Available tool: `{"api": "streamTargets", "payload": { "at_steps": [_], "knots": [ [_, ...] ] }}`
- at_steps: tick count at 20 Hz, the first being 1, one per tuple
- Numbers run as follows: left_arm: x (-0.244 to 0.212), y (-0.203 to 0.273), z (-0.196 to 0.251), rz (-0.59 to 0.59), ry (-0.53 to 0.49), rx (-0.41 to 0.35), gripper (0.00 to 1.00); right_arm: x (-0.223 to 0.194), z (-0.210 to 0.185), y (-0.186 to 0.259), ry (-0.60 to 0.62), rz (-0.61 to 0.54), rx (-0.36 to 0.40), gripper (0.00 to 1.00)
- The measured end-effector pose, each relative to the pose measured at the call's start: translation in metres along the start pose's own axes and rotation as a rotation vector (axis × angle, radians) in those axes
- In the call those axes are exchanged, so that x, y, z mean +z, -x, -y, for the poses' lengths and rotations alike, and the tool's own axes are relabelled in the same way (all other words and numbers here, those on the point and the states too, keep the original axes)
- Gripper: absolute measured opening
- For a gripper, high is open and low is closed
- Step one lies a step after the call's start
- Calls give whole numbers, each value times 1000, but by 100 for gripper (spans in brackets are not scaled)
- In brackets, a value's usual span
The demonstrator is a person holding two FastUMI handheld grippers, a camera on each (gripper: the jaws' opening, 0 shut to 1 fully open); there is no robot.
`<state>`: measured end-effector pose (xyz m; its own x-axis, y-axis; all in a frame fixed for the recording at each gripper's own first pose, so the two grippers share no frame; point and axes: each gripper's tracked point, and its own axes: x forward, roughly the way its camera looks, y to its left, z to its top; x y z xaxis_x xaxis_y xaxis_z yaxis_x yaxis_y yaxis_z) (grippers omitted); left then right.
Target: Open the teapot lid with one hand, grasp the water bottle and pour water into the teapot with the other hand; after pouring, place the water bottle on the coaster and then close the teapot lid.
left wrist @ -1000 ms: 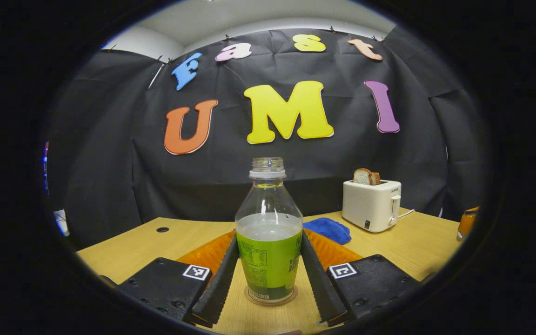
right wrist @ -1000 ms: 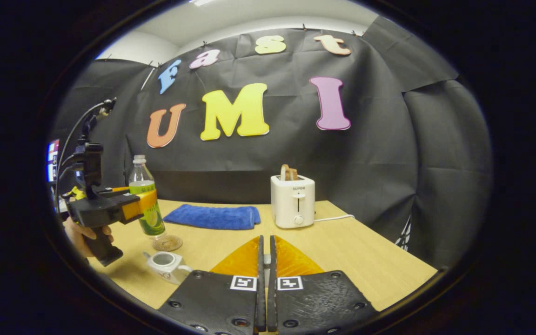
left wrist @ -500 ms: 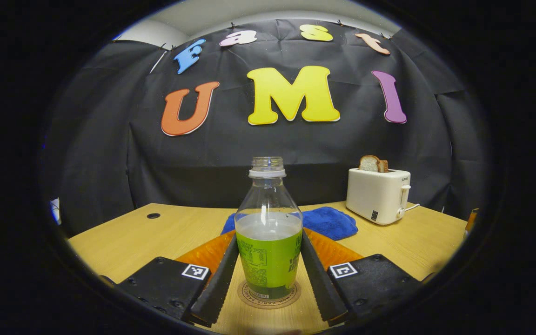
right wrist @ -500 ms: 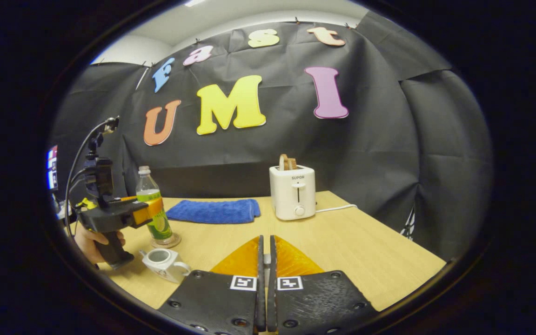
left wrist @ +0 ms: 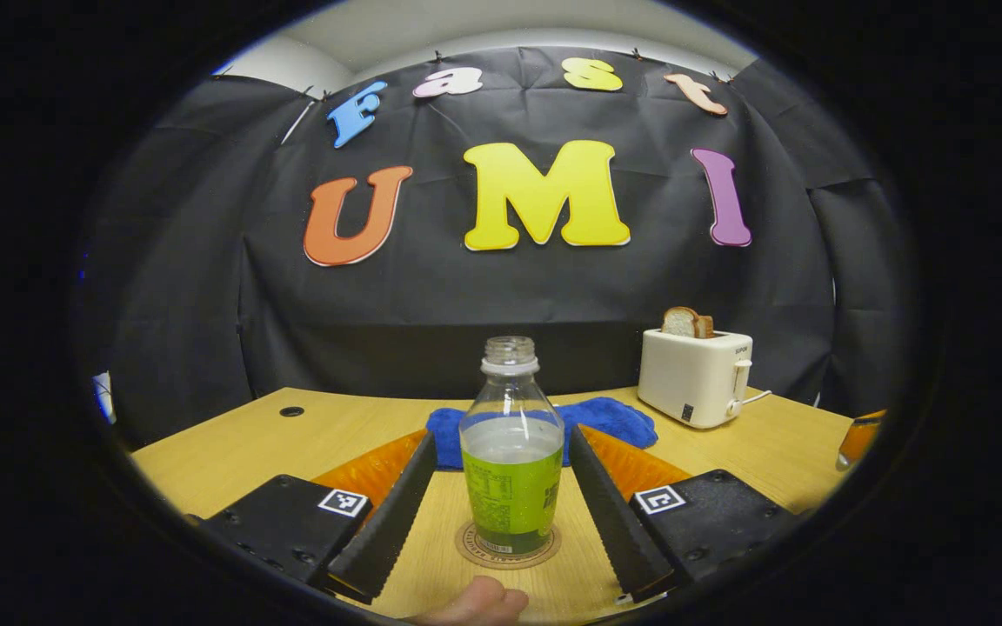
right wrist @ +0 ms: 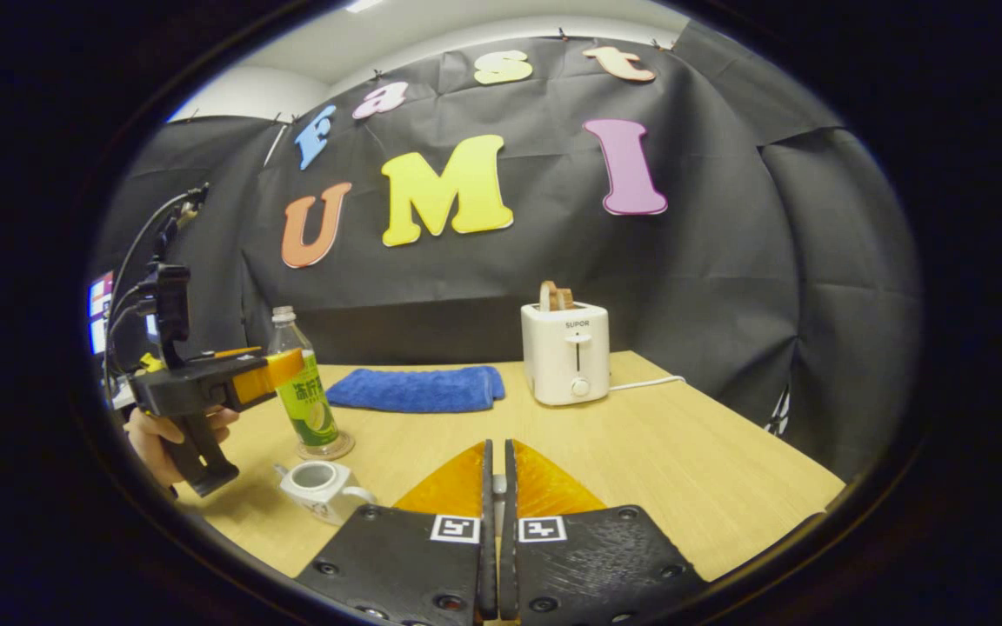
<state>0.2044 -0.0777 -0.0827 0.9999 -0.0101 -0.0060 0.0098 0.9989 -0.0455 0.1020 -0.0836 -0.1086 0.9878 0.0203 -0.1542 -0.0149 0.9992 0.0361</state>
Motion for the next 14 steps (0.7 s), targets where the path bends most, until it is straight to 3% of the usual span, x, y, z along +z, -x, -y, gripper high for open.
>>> {"api": "streamTargets", "payload": {
  "at_steps": [4, 8, 11, 14],
  "knots": [
    [15, 34, -9, 1, 10, -20, 95, 5, -39, 0, -48, 6, 111, 1],
    [33, 80, -54, 16, -21, 60, 95, 16, -88, -4, -13, 25, 207, 1],
    [32, 113, -75, -14, 11, 61, 95, 17, -127, -8, 8, 31, 277, 1],
    [36, 132, -93, -45, -22, 66, 95, 12, -147, -16, -8, 41, 291, 1]
  ]
}}
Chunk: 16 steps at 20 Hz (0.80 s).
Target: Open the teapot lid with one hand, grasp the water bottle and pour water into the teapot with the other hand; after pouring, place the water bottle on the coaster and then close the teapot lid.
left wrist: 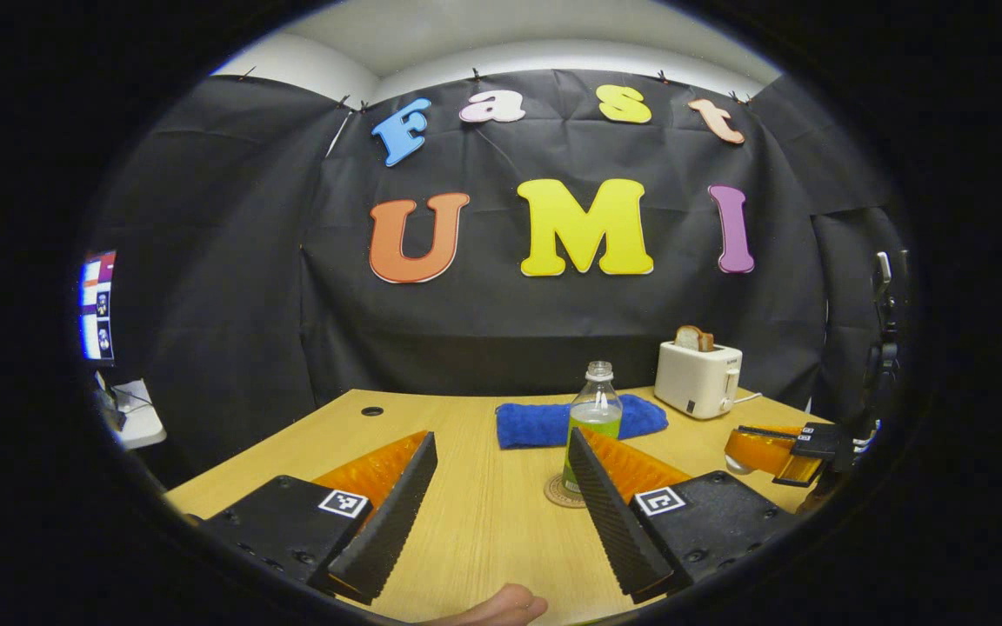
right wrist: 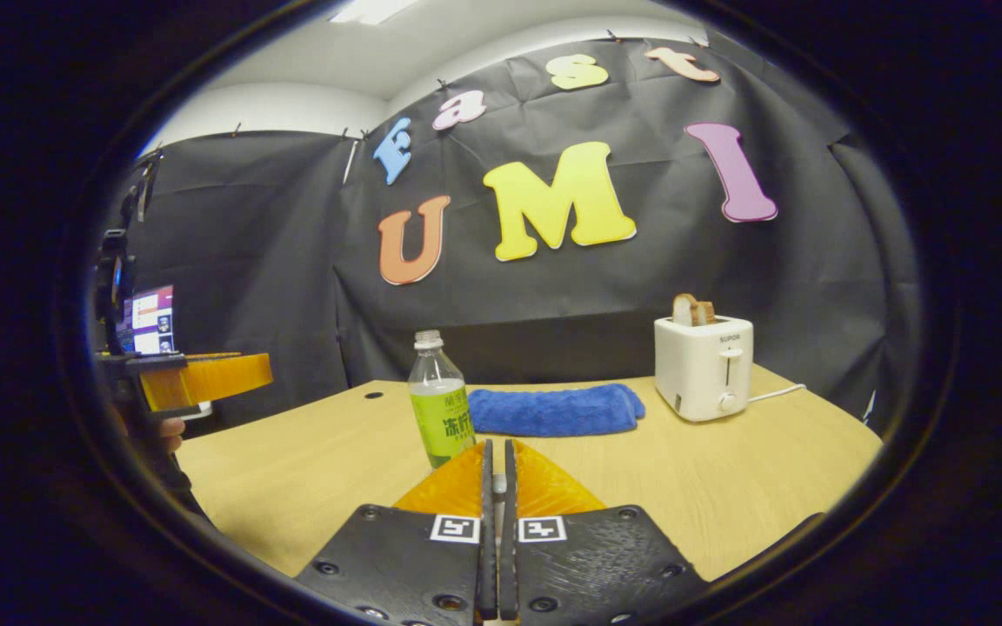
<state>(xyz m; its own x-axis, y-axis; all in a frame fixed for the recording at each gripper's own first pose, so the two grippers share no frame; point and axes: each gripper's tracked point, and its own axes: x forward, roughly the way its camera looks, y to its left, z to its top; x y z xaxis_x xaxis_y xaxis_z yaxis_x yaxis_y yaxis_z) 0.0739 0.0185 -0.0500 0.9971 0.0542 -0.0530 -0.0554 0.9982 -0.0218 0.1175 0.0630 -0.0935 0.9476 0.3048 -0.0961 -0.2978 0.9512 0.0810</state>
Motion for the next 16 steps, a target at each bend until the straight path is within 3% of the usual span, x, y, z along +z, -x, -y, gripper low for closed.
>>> {"api": "streamTargets", "payload": {
  "at_steps": [6, 9, 10, 16],
  "knots": [
    [24, 20, 4, 56, -5, -50, 95, -23, -11, -20, 2, -31, -13, 1],
    [20, 20, 12, 53, -45, -76, 95, -68, -2, -32, 28, -128, -45, 0],
    [19, 20, 11, 53, -53, -73, 95, -60, -3, -32, 22, -88, -42, 2],
    [13, 15, 20, 35, -36, -98, 95, -59, -3, -30, 46, -116, -63, 2]
  ]
}}
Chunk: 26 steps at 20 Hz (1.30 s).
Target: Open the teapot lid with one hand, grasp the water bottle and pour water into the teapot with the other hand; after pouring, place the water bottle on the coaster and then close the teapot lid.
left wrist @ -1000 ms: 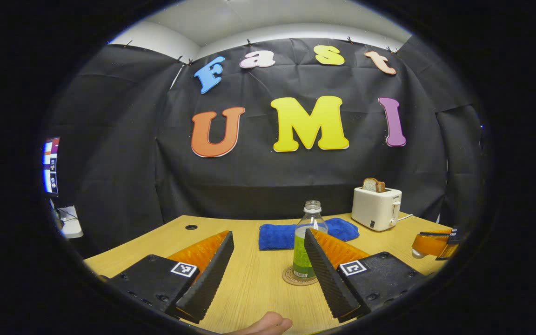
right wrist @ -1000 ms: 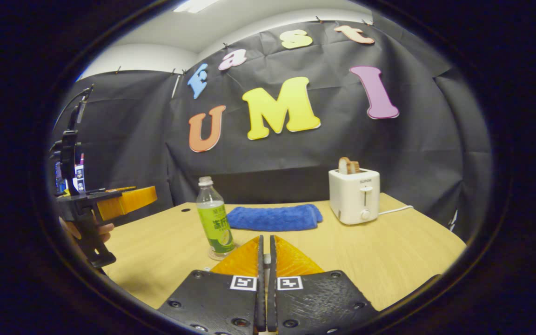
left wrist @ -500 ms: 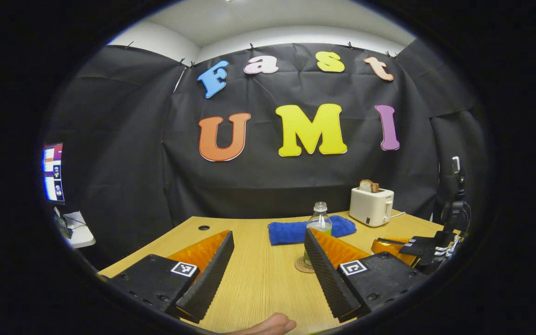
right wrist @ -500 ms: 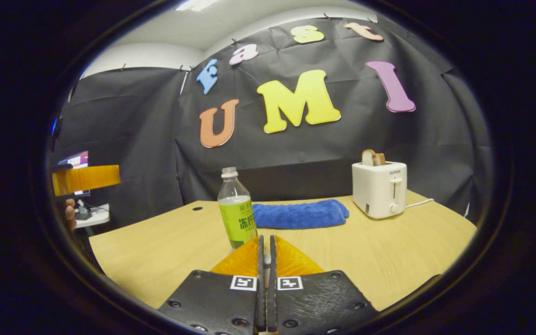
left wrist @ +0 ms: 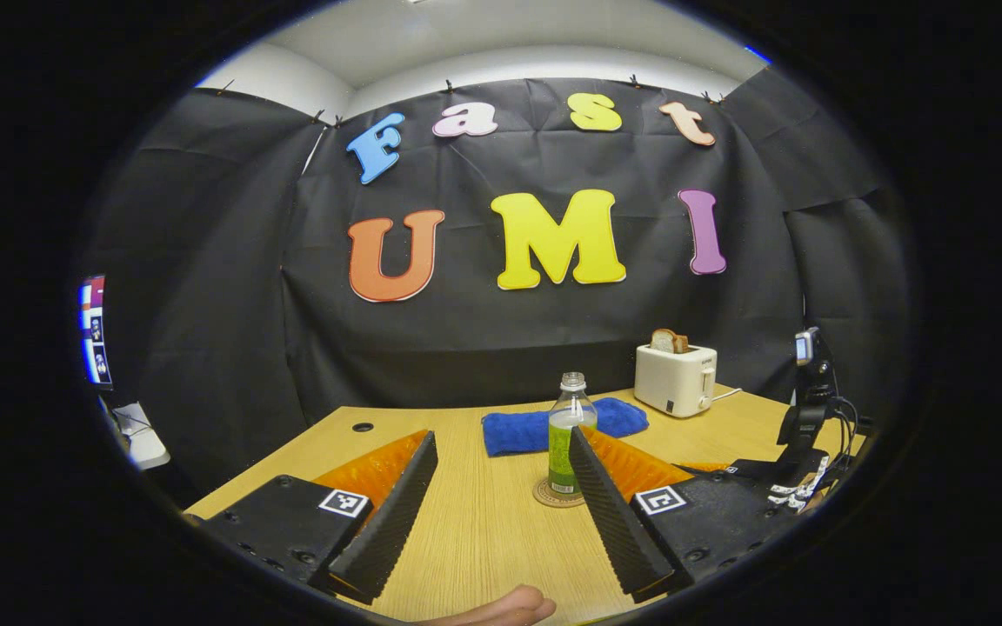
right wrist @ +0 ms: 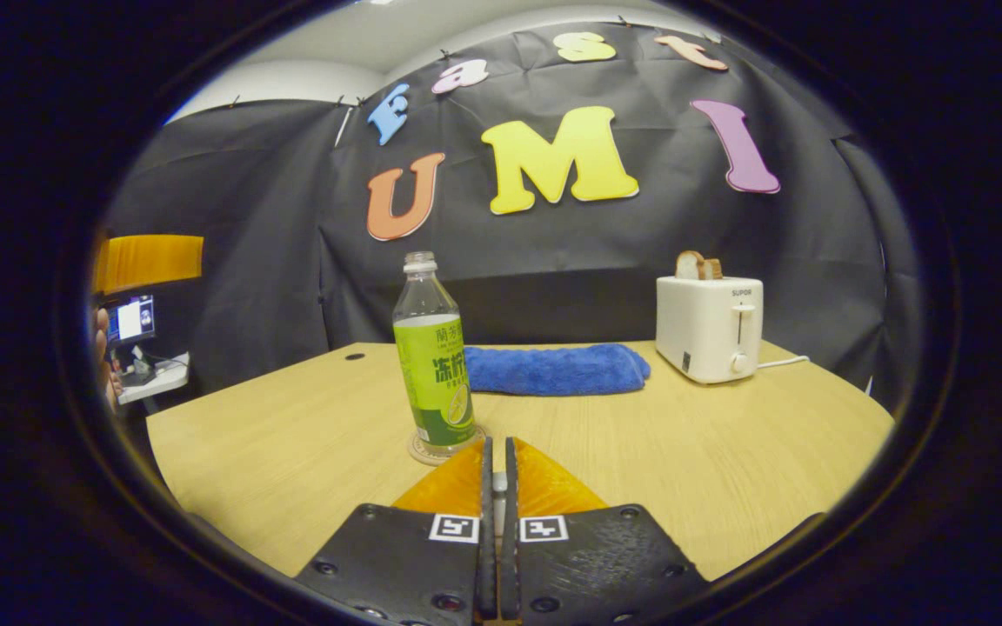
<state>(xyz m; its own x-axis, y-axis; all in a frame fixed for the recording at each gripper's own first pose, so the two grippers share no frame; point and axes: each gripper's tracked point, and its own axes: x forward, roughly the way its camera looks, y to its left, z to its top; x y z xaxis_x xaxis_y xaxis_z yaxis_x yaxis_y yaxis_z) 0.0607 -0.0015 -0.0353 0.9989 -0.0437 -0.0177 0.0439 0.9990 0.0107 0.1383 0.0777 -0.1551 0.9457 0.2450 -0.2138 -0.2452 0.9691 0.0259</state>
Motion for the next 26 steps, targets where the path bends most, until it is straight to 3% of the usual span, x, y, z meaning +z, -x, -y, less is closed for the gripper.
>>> {"api": "streamTargets", "payload": {
  "at_steps": [2, 4, 5, 7, 9, 10, 11, 13, 17, 21, 26],
  "knots": [
    [-5, -4, 6, -1, 4, -37, 95, 3, -1, 0, 3, -23, -9, 3],
    [-14, -8, -2, -33, 12, -25, 95, 20, 1, 6, 5, -5, -28, 9],
    [-15, -7, -3, -39, 17, -24, 95, 31, 0, 11, 6, 10, -28, 25],
    [-15, -7, -8, -49, 24, -15, 95, 57, -2, 23, 4, 47, -25, 45],
    [-13, -7, -7, -52, 46, -17, 95, 91, -3, 43, 4, 102, -36, 53],
    [-14, -5, -3, -57, 65, -39, 95, 105, -3, 52, 10, 124, -41, 62],
    [-13, -5, -5, -55, 79, -35, 95, 119, -2, 63, 26, 146, -59, 79],
    [-10, -2, -6, -56, 113, -19, 95, 137, 1, 82, 53, 171, -84, 95],
    [0, 13, -6, -49, 62, 22, 95, 161, 8, 126, 97, 198, -132, 97],
    [17, 47, 4, -5, 5, 53, 95, 159, 31, 167, 119, 194, -187, 95],
    [43, 77, 12, 78, 6, 74, 94, 133, 39, 193, 58, 191, -140, 95]
  ]
}}
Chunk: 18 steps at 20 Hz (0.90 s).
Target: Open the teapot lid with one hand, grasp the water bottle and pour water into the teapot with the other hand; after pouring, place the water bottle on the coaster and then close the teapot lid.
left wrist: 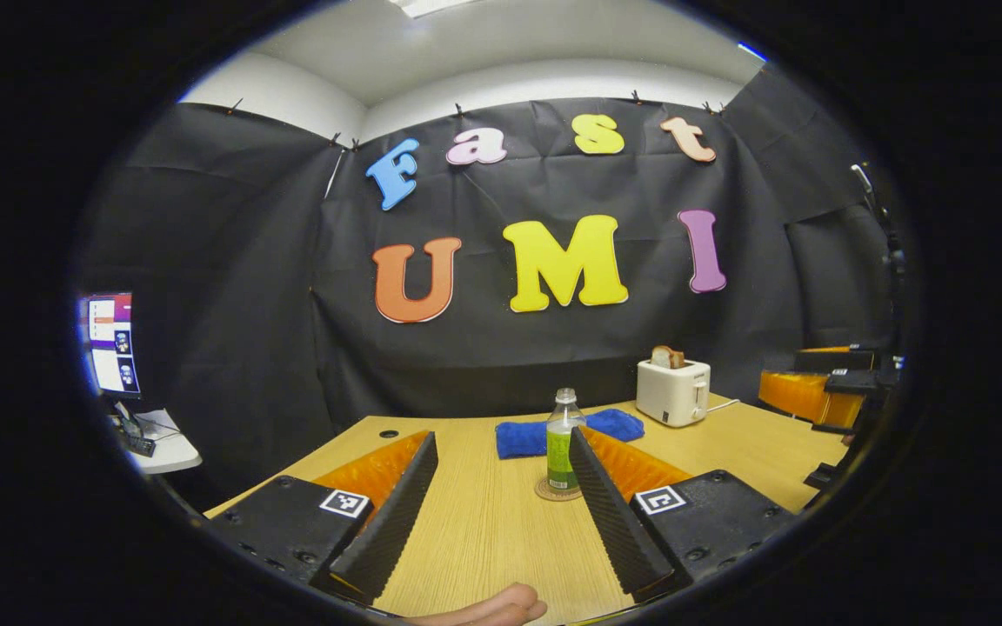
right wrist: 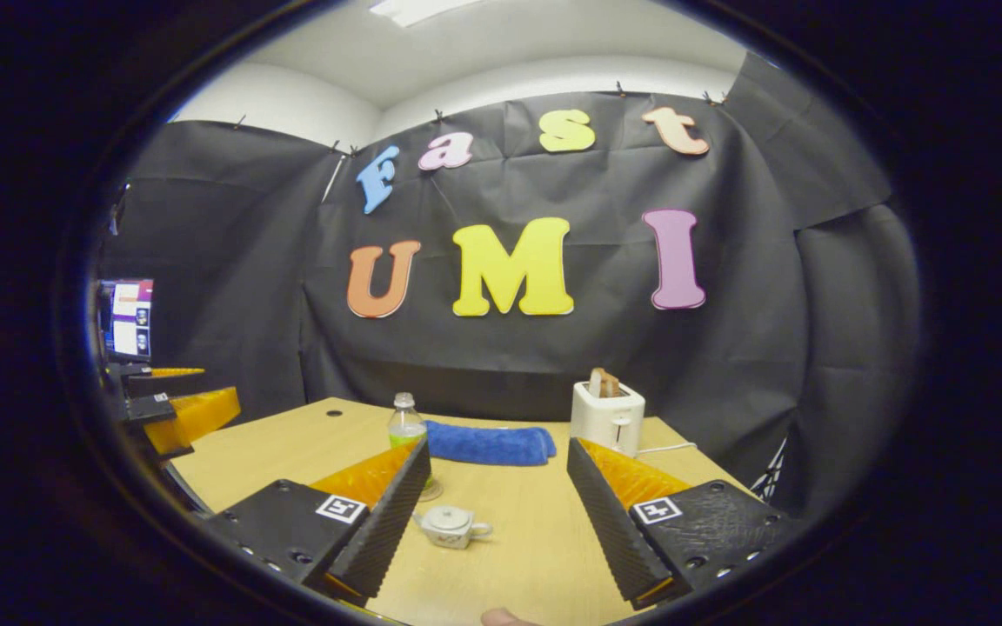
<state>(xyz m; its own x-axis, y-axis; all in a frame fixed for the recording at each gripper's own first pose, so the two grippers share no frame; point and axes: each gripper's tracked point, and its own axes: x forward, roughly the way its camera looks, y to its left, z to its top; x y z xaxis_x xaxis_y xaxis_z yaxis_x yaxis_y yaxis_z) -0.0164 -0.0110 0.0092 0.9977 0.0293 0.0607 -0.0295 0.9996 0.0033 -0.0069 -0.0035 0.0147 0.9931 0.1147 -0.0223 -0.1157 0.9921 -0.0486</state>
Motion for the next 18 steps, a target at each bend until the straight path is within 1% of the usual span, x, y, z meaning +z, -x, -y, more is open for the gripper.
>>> {"api": "streamTargets", "payload": {
  "at_steps": [3, 7, 8, 9, 10, 11, 13, 14, 17, 18],
  "knots": [
    [1, 2, 7, 13, 14, -25, 95, -5, 8, 5, 42, -2, -24, 94],
    [-14, -8, -5, -34, 6, 1, 95, -6, -1, 3, 54, -8, -13, 97],
    [-15, -9, -10, -40, 14, 10, 95, -5, -5, 3, 60, -7, -6, 97],
    [-15, -11, -12, -43, 14, 14, 95, -5, -8, 1, 68, -7, -1, 95],
    [-16, -10, -15, -46, 10, 16, 95, -6, -10, 0, 73, -9, -2, 97],
    [-15, -9, -17, -43, 7, 18, 95, -7, -10, -1, 74, -12, -3, 95],
    [-13, -10, -19, -41, 10, 17, 95, -9, -14, -2, 72, -23, 1, 97],
    [-13, -9, -19, -40, 12, 13, 95, -8, -15, -2, 71, -24, 1, 95],
    [-9, -6, -21, -31, 13, 8, 95, -5, -17, 0, 81, -19, -7, 95],
    [-8, -6, -21, -32, 15, 7, 95, -5, -17, 1, 83, -17, -9, 97]
  ]
}}
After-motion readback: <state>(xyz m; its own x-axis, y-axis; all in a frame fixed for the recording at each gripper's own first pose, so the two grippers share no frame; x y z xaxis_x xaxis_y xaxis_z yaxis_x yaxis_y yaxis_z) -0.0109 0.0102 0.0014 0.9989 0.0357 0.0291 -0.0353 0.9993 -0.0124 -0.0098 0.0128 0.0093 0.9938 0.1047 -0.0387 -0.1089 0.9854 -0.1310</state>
